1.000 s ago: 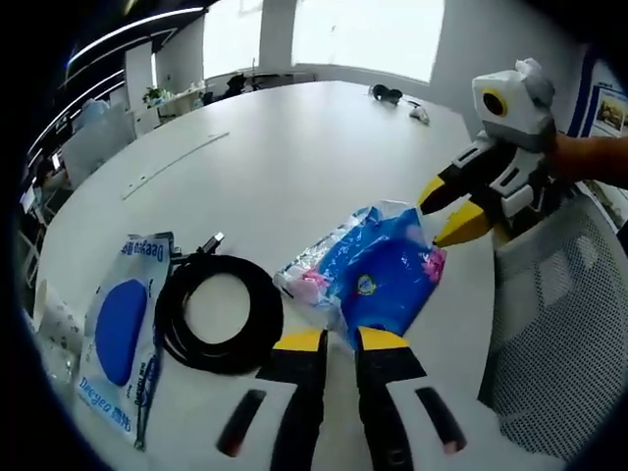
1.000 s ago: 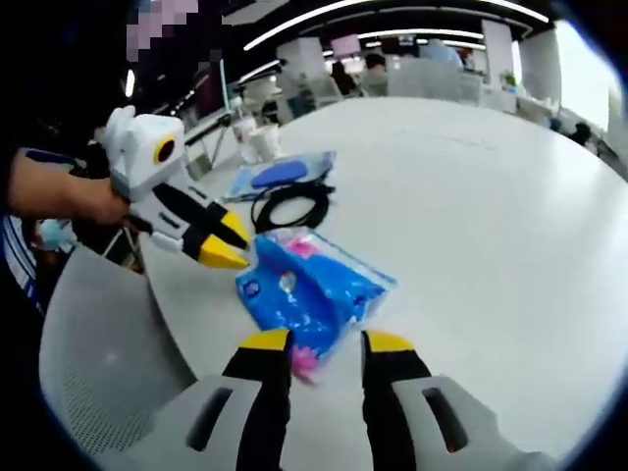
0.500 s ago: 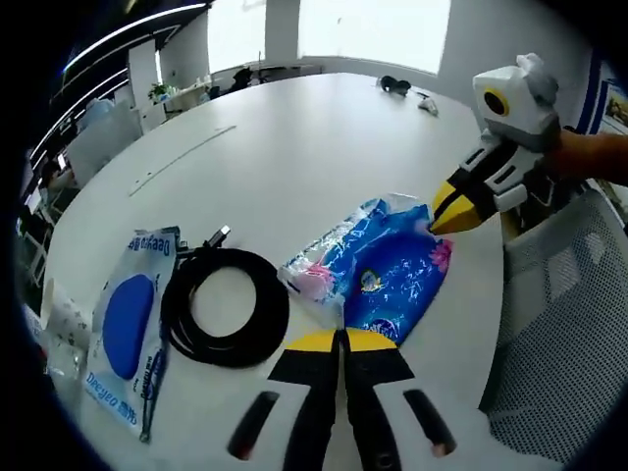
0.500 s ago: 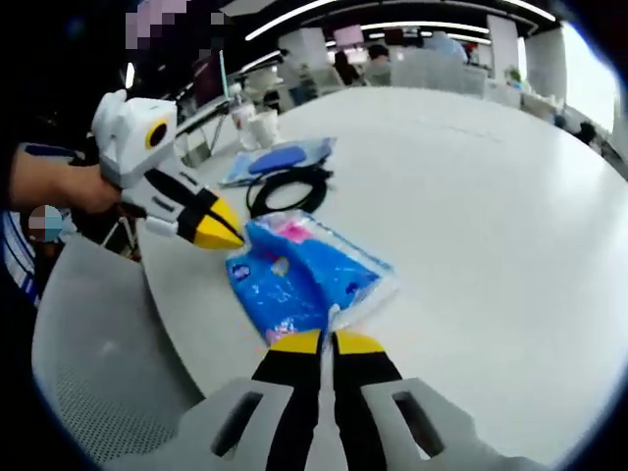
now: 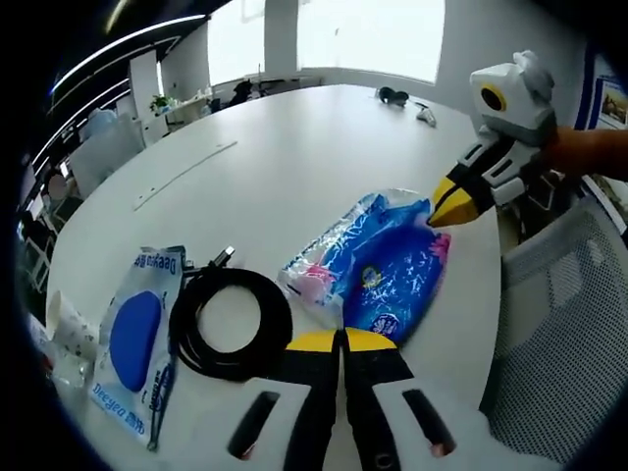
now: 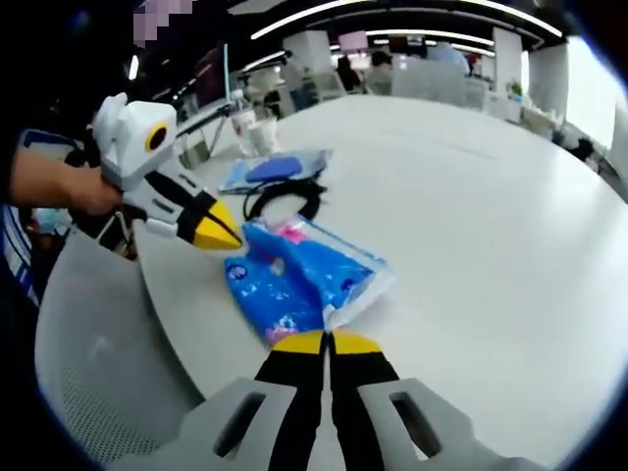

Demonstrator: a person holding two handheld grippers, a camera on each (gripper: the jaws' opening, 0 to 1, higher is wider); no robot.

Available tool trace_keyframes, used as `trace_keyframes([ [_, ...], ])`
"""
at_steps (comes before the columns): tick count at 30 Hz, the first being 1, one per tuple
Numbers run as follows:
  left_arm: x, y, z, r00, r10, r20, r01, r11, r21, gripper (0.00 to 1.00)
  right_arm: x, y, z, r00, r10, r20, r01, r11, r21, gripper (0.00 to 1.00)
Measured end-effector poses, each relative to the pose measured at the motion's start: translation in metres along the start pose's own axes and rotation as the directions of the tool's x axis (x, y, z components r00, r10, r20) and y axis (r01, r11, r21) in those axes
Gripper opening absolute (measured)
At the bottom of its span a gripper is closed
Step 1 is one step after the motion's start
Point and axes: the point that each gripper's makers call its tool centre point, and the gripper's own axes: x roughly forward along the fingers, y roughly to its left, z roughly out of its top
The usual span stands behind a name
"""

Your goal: Arrange the tabletop items into an orderly group along one side of the table until the central work area is clear of visible clutter.

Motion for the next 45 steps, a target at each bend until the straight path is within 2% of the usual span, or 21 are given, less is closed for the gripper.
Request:
trace_keyframes([
  [17,-0.021,0.015,0.027,0.995,-0.020,0.101,0.020,1.000,0.006,0.00,-0.016,0.004,0.031,0.998,-0.057,-0.003,0.057,0.998,-0.036,0.00],
  [24,-0.030,0.017,0.038,0.990,-0.045,0.136,0.042,0.999,0.025,0.00,-0.020,0.002,0.043,0.994,-0.107,-0.005,0.107,0.993,-0.047,0.00],
  [30,-0.034,0.019,0.044,0.982,-0.073,0.172,0.069,0.997,0.026,0.00,-0.021,-0.001,0.048,0.989,-0.146,-0.006,0.145,0.988,-0.044,0.00],
  [37,-0.029,0.021,0.048,0.979,-0.092,0.182,0.084,0.995,0.055,0.00,-0.020,-0.002,0.046,0.984,-0.180,-0.016,0.179,0.983,-0.045,0.00],
  [45,-0.030,0.023,0.054,0.973,-0.108,0.204,0.094,0.993,0.074,0.00,-0.020,-0.009,0.052,0.979,-0.202,-0.019,0.201,0.979,-0.037,0.00],
])
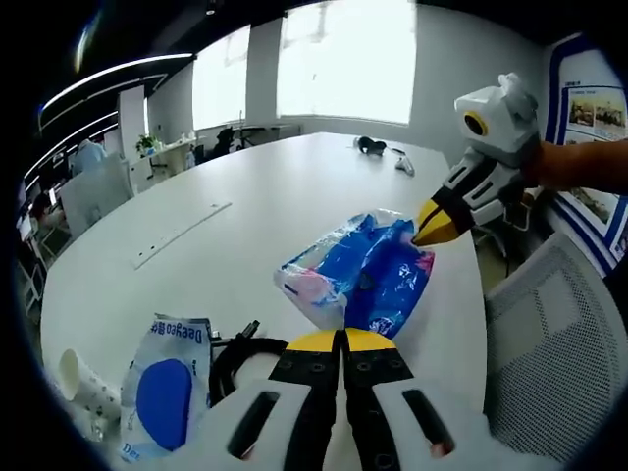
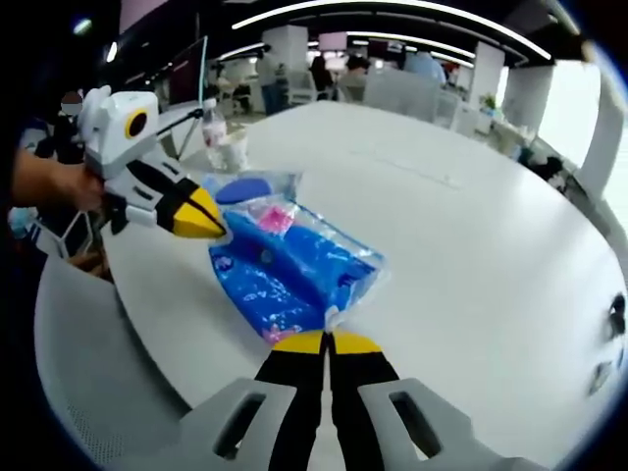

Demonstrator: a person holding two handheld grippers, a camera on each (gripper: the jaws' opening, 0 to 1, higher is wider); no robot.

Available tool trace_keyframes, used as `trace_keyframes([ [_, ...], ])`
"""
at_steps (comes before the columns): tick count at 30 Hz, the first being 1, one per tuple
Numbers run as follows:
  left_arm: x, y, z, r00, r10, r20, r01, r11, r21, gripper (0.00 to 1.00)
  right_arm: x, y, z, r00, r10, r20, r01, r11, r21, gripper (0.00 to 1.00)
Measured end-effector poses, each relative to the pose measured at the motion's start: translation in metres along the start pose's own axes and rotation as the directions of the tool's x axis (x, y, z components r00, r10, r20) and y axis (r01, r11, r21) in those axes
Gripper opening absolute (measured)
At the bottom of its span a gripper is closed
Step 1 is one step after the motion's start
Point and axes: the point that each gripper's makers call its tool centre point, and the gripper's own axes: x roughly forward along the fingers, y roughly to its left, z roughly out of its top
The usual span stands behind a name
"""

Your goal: Arrange the tabletop items into an orderly group along one side of the table until the central work area is clear of visible clutter.

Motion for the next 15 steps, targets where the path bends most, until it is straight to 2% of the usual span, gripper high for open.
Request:
trace_keyframes([
  [15,-0.006,0.016,0.010,1.000,0.024,0.016,-0.024,1.000,0.009,0.00,0.006,-0.004,0.021,1.000,0.016,0.005,-0.016,0.999,-0.050,0.00],
])
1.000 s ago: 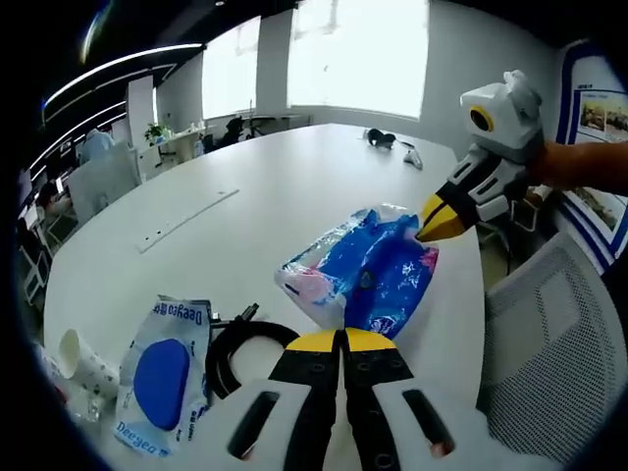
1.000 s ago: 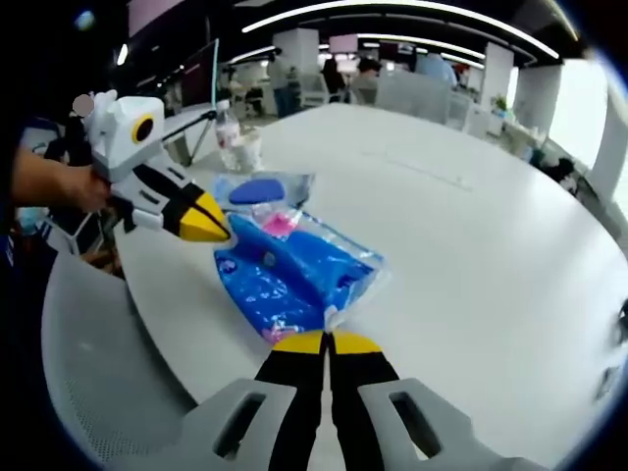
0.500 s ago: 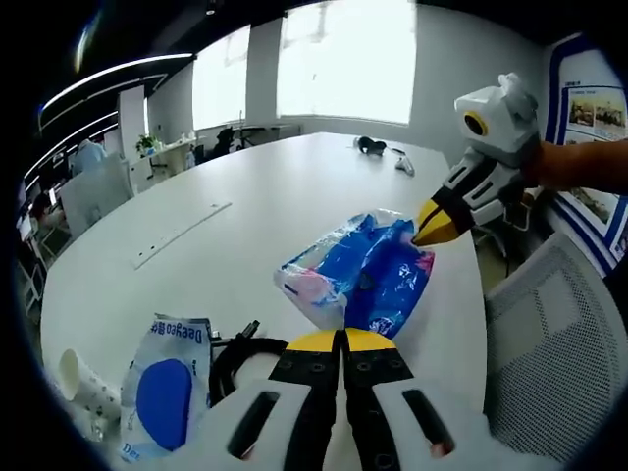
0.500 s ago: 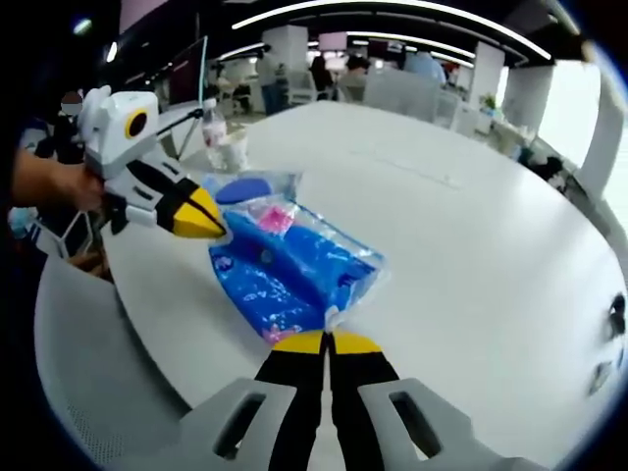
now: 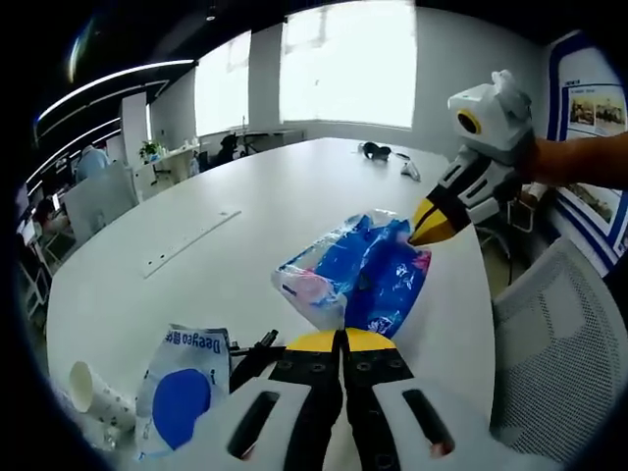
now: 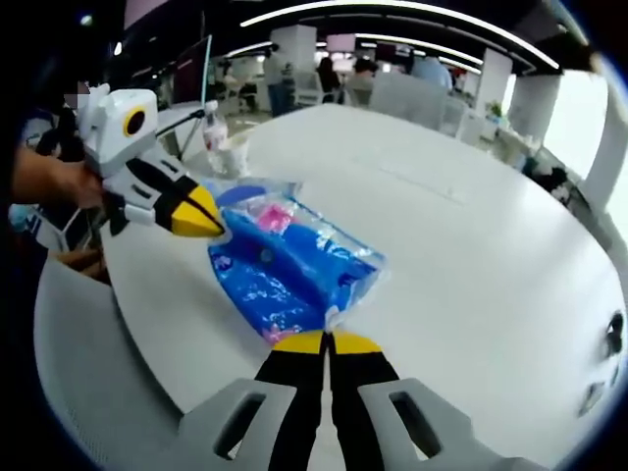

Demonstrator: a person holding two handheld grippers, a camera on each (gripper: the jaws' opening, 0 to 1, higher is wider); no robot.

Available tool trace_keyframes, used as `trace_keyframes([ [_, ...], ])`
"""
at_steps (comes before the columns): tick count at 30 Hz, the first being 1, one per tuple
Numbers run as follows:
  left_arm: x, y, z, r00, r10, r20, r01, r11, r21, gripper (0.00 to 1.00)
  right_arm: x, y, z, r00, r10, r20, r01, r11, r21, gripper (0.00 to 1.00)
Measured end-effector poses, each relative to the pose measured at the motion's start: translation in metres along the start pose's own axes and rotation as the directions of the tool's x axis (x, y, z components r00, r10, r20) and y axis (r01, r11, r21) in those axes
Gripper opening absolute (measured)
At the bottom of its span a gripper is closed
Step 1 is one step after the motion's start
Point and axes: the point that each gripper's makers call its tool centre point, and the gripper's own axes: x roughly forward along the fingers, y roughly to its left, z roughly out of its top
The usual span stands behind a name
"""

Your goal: Arrange the tabletop items into an orderly group along one side of the table until the central work area is clear of visible clutter.

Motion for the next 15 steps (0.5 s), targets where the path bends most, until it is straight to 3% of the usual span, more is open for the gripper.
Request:
trace_keyframes([
  [15,0.007,0.011,0.017,1.000,0.017,0.015,-0.017,1.000,0.000,0.00,-0.001,-0.017,0.013,1.000,0.000,0.009,0.001,1.000,-0.031,0.00],
])
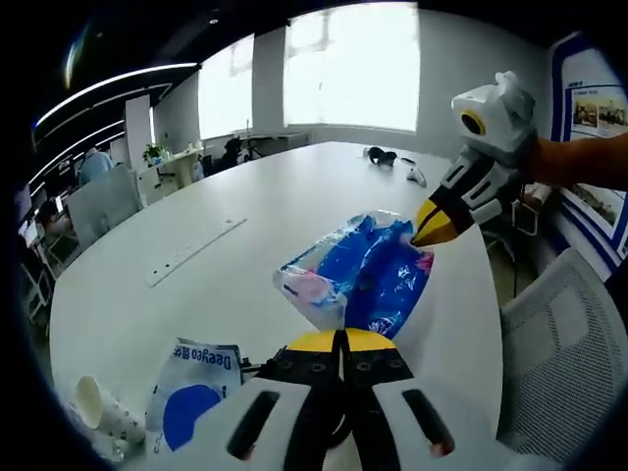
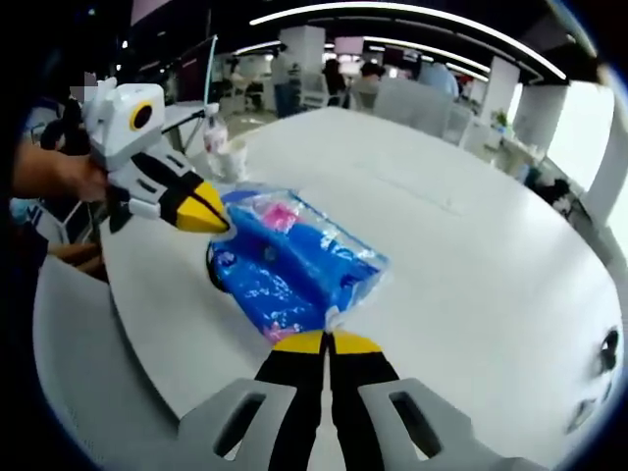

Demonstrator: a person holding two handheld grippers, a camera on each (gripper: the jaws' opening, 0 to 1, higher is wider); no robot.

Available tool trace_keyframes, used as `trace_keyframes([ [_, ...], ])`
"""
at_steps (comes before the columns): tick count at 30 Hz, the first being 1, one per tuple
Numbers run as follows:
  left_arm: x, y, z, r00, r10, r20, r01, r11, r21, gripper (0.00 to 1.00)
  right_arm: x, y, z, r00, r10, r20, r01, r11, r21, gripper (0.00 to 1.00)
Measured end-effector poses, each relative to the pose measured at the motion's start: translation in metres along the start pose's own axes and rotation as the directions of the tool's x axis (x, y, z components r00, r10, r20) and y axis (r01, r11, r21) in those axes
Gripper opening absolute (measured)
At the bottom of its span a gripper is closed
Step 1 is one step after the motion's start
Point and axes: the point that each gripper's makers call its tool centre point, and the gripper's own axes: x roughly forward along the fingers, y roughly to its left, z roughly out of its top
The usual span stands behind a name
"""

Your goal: Arrange the tabletop items into an orderly group along one side of the table until the central work area is clear of visible clutter.

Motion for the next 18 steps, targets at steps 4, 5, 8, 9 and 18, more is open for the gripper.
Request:
trace_keyframes([
  [4,0.005,0.003,0.003,1.000,0.007,0.007,-0.007,1.000,-0.008,0.00,0.002,-0.006,0.003,1.000,-0.003,0.003,0.003,1.000,-0.008,0.00],
  [5,0.007,0.003,0.005,1.000,0.009,0.011,-0.009,1.000,-0.010,0.00,0.002,-0.010,0.004,1.000,-0.005,0.004,0.005,1.000,-0.013,0.00],
  [8,0.010,0.007,0.010,1.000,0.019,0.018,-0.018,1.000,-0.014,0.00,0.002,-0.016,0.008,1.000,-0.005,0.008,0.006,1.000,-0.023,0.00],
  [9,0.011,0.007,0.011,1.000,0.022,0.021,-0.021,1.000,-0.016,0.00,0.002,-0.019,0.009,1.000,-0.006,0.010,0.006,1.000,-0.027,0.00],
  [18,0.024,0.016,0.019,0.998,0.050,0.026,-0.049,0.998,-0.041,0.00,0.008,-0.036,0.016,1.000,0.003,0.008,-0.003,0.999,-0.044,0.00],
])
